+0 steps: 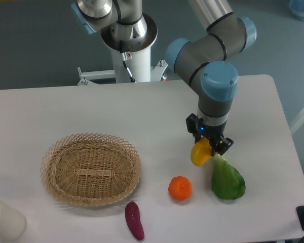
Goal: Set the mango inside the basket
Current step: 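Lift the yellow mango in the gripper and move it toward the basket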
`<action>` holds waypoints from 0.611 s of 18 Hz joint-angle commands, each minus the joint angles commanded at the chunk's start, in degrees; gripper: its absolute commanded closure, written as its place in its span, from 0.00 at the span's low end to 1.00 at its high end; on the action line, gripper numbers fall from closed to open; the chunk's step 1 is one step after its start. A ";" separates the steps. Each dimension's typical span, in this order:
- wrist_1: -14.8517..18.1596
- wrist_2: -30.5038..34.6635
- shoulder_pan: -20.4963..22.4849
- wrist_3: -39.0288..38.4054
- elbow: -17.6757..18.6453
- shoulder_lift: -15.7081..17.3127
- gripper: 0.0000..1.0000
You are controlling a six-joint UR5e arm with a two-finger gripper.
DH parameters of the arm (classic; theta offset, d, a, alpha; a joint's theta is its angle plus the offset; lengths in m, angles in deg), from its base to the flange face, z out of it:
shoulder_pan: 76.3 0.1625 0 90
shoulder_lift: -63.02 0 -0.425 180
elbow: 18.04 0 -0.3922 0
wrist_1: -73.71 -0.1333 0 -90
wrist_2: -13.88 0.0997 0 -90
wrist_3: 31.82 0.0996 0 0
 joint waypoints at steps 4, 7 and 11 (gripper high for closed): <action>0.00 -0.17 -0.09 -0.35 0.00 -0.09 0.60; 0.09 0.00 -0.35 -0.70 -0.44 -0.17 0.60; 0.00 0.00 -2.28 -5.44 -0.61 -0.61 0.60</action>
